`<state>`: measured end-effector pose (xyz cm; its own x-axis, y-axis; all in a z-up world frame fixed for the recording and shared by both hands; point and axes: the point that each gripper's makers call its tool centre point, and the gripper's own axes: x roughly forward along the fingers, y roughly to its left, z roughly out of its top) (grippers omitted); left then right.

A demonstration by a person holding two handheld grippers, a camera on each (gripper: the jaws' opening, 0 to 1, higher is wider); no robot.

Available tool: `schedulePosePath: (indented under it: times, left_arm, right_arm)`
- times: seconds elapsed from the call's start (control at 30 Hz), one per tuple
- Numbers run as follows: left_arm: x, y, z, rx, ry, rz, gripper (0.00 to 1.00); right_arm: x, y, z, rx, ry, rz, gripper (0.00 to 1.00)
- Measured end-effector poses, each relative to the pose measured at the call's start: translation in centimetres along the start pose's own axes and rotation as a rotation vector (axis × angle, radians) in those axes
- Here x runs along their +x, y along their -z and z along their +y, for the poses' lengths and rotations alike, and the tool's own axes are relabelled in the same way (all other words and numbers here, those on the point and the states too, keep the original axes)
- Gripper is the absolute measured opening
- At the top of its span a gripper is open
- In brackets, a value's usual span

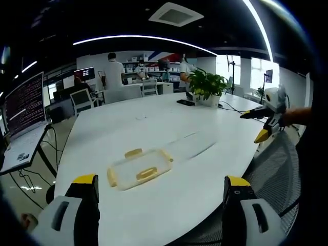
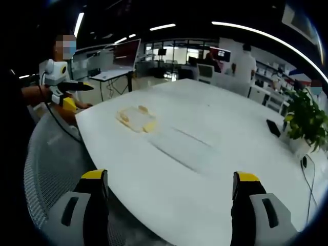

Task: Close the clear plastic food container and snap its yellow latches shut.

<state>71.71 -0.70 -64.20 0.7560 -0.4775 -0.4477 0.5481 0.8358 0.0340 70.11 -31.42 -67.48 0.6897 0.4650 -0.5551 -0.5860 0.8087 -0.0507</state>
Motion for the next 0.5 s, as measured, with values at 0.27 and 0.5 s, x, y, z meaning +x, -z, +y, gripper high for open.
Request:
schedulePosePath:
  times: [0.27, 0.5]
  left_arm:
    - [-0.01, 0.02, -0.04, 0.001, 0.002, 0.000, 0.99]
    - [-0.08, 0.03, 0.01, 0.001, -0.001, 0.000, 0.99]
  right_arm:
    - [-0.01, 0.04, 0.10, -0.001, -0.002, 0.002, 0.99]
    - [-0.01, 0.03, 0.10, -0.004, -0.003, 0.003, 0.99]
